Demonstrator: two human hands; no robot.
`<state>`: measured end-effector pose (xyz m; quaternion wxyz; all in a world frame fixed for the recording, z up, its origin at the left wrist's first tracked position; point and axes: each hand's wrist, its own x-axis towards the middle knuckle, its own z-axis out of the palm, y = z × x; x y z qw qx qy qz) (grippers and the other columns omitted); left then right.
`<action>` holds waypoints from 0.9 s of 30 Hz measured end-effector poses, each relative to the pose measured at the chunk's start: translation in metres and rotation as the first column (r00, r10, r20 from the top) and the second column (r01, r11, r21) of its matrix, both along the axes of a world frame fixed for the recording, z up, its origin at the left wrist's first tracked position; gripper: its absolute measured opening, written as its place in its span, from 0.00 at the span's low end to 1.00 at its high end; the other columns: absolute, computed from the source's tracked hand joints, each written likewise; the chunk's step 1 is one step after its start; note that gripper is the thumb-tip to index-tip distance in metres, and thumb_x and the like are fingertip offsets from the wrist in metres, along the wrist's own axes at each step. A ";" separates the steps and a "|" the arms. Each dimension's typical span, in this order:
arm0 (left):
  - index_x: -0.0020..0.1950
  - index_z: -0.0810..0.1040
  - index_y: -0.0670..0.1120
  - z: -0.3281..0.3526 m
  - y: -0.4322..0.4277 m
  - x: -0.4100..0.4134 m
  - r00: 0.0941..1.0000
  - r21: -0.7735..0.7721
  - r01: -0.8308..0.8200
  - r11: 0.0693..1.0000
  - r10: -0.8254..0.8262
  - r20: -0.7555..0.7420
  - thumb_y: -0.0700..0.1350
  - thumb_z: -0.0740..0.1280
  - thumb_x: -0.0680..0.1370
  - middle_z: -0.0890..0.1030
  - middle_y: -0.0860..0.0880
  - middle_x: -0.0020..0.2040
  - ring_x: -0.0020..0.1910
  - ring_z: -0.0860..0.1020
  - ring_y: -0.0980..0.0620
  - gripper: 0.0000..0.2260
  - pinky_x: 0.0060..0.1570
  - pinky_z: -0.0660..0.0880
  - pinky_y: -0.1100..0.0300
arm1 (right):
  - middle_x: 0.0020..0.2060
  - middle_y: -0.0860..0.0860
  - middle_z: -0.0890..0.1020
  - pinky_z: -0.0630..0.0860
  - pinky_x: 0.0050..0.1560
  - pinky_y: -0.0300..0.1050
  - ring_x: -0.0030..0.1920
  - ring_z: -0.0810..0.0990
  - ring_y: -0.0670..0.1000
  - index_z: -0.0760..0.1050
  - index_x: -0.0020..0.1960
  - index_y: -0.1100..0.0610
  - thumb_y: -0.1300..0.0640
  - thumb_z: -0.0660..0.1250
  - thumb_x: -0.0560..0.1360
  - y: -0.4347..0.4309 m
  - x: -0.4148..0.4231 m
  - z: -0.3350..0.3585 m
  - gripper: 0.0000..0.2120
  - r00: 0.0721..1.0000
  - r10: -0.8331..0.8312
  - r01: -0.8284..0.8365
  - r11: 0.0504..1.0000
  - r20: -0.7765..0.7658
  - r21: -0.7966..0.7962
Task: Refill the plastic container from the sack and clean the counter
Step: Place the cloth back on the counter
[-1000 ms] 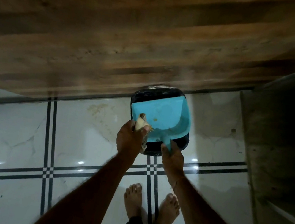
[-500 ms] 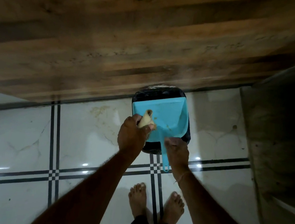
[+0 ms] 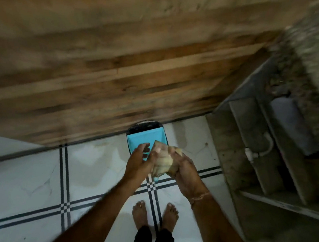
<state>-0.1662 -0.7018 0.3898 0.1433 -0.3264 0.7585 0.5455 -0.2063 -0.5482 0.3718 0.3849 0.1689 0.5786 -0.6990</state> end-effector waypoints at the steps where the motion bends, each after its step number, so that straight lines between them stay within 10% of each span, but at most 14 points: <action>1: 0.69 0.78 0.47 0.019 0.005 -0.001 1.000 0.142 -0.016 0.990 0.014 0.017 0.59 0.68 0.81 0.83 0.48 0.64 0.58 0.82 0.51 0.22 0.56 0.81 0.57 | 0.62 0.60 0.84 0.78 0.66 0.63 0.63 0.82 0.63 0.78 0.69 0.57 0.45 0.65 0.81 0.008 0.003 0.021 0.22 0.999 -0.035 0.035 0.999 -0.018 0.001; 11: 0.56 0.83 0.48 0.176 0.121 -0.046 0.938 0.152 0.241 0.958 -0.190 -0.290 0.45 0.68 0.82 0.87 0.47 0.50 0.51 0.86 0.48 0.05 0.51 0.85 0.48 | 0.54 0.59 0.87 0.82 0.43 0.41 0.51 0.86 0.55 0.80 0.64 0.60 0.57 0.66 0.82 0.134 0.011 0.189 0.13 0.908 -0.288 0.317 0.947 -0.306 0.050; 16: 0.53 0.81 0.45 0.220 0.205 -0.091 0.853 0.061 0.357 0.932 -0.299 -0.429 0.44 0.69 0.82 0.87 0.50 0.45 0.43 0.86 0.53 0.04 0.40 0.83 0.58 | 0.54 0.64 0.86 0.81 0.54 0.61 0.53 0.85 0.65 0.81 0.62 0.63 0.56 0.70 0.80 0.203 -0.011 0.219 0.15 0.787 -0.468 0.504 0.864 -0.402 -0.019; 24: 0.58 0.77 0.43 0.254 0.325 -0.159 0.803 0.091 0.535 0.840 -0.472 -0.364 0.33 0.72 0.78 0.85 0.44 0.53 0.43 0.83 0.57 0.12 0.37 0.79 0.67 | 0.40 0.60 0.86 0.82 0.39 0.53 0.41 0.85 0.60 0.83 0.48 0.62 0.57 0.71 0.79 0.317 -0.066 0.247 0.08 0.653 -0.577 0.667 0.745 -0.491 0.011; 27: 0.58 0.73 0.47 0.253 0.358 -0.187 0.779 0.031 0.548 0.836 -0.497 -0.383 0.32 0.71 0.78 0.80 0.52 0.48 0.43 0.76 0.62 0.15 0.34 0.74 0.75 | 0.48 0.64 0.87 0.83 0.50 0.69 0.51 0.85 0.70 0.83 0.51 0.60 0.56 0.72 0.78 0.343 -0.092 0.246 0.07 0.635 -0.591 0.696 0.717 -0.497 0.036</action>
